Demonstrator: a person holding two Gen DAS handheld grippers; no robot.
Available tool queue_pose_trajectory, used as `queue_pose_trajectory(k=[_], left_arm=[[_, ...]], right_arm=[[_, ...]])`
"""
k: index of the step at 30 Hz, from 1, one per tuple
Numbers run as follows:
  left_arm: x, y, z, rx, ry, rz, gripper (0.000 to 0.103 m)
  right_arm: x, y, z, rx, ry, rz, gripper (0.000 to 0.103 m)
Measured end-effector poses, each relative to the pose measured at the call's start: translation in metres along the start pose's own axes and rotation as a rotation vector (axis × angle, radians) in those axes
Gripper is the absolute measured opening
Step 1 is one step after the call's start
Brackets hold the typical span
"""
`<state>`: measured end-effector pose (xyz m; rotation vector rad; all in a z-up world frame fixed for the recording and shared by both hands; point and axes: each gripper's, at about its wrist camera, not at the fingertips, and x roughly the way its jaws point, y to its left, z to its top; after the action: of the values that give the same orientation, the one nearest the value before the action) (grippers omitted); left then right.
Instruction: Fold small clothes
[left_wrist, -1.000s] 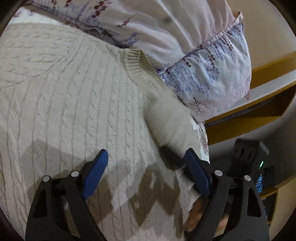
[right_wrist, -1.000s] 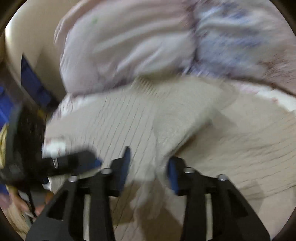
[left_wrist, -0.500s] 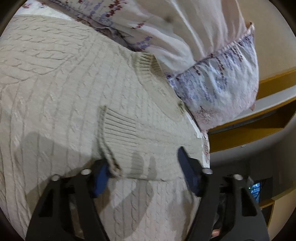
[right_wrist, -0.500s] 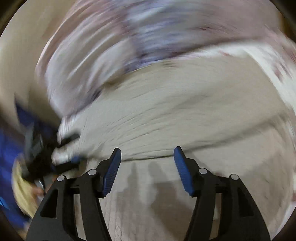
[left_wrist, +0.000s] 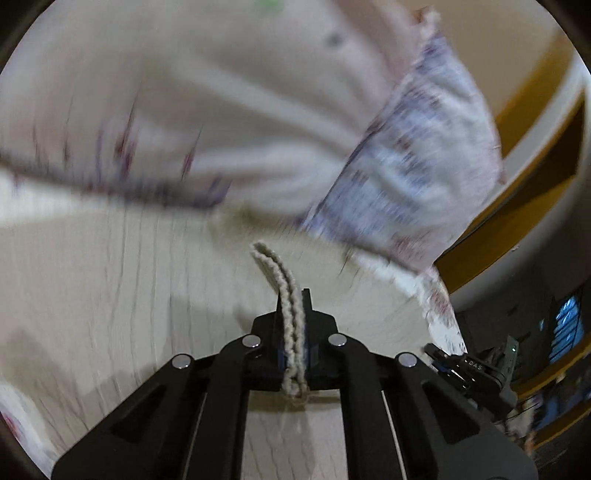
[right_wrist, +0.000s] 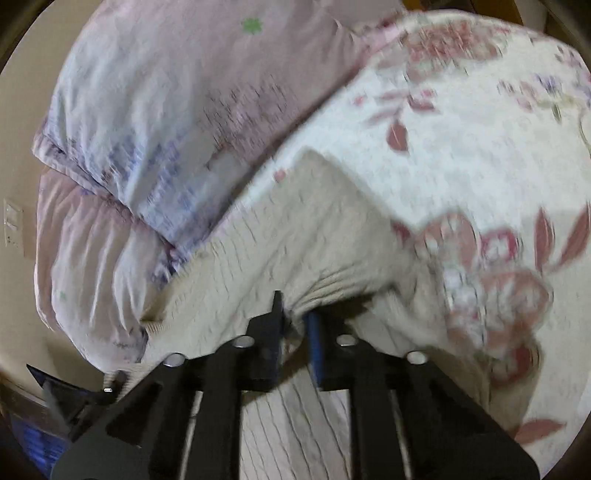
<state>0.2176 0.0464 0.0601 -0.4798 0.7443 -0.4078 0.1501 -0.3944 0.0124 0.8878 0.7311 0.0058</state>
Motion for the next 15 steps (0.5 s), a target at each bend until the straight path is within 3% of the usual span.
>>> queue_pose_trajectory(k=[1,3,8,13,15], left_arm=[[-0.007,-0.003,0.002,0.039,-0.052,0.005,0.006],[-0.005,-0.002,0.000,0.084,-0.067,0.047,0.006],[0.034,0.031,-0.015,0.021,0.107,0.149,0.006],[0.039,0.040,-0.022,0.015,0.154,0.202,0.009],[0.036,0.044,-0.024,0.013,0.165,0.224,0.015]], right_arm=[[-0.009,0.006,0.000,-0.028,-0.052,0.021,0.010],[-0.023,0.015,-0.005,-0.096,-0.135,0.019,0.010],[0.006,0.005,-0.019,-0.098,0.012,-0.124,0.010],[0.004,-0.002,-0.029,-0.116,0.063,-0.173,0.011],[-0.002,0.000,-0.033,-0.134,0.091,-0.181,0.017]])
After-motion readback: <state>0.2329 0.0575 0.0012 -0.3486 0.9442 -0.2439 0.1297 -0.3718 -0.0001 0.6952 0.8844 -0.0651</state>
